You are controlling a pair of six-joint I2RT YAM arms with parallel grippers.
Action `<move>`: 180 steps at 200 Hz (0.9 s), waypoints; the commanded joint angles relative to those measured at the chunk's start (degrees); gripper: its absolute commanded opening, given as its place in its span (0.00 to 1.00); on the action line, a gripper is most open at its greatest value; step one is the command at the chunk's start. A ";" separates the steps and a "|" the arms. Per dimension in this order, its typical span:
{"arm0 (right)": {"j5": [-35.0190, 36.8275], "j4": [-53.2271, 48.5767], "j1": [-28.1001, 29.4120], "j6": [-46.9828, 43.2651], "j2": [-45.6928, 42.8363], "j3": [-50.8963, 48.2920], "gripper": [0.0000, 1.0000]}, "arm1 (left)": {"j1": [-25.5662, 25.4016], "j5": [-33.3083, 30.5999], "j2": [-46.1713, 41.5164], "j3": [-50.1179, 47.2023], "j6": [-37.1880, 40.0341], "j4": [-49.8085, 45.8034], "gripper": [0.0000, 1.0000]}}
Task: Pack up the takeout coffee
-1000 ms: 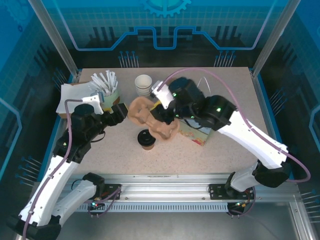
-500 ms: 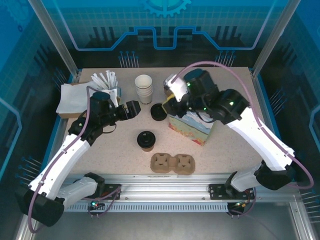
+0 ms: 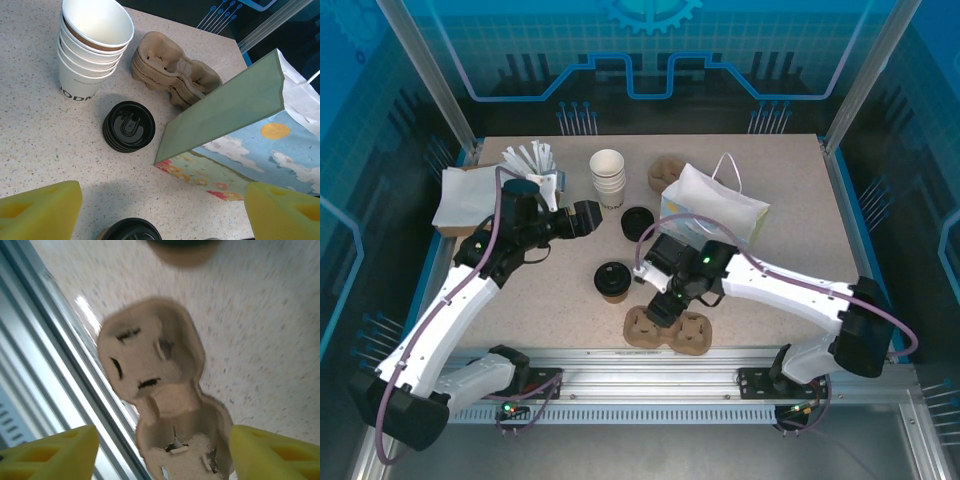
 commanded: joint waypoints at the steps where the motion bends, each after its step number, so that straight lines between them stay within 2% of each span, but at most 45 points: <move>1: 0.15 5.95 0.53 -0.07 2.51 -2.38 0.79 | 0.13 1.41 -1.15 0.01 0.68 -1.16 0.86; 20: -0.84 8.86 1.16 -1.76 4.74 -3.64 0.83 | 0.13 0.77 -2.77 -1.11 0.88 -1.04 0.86; 51: -2.60 12.29 1.93 -6.10 8.33 -3.35 0.98 | 0.13 0.76 -3.90 -1.78 1.31 -1.33 0.86; 100: -4.33 16.36 2.74 -10.08 13.20 -4.02 0.99 | 0.17 1.05 -4.68 -1.95 1.51 -1.93 0.86; 138: -3.98 16.84 3.77 -11.17 14.84 -4.93 0.92 | 0.13 1.02 -5.21 -2.13 1.55 -2.05 0.86; 180: -2.73 17.44 3.70 -10.73 14.87 -5.23 0.68 | 0.13 1.37 -5.31 -2.22 1.42 -2.00 0.86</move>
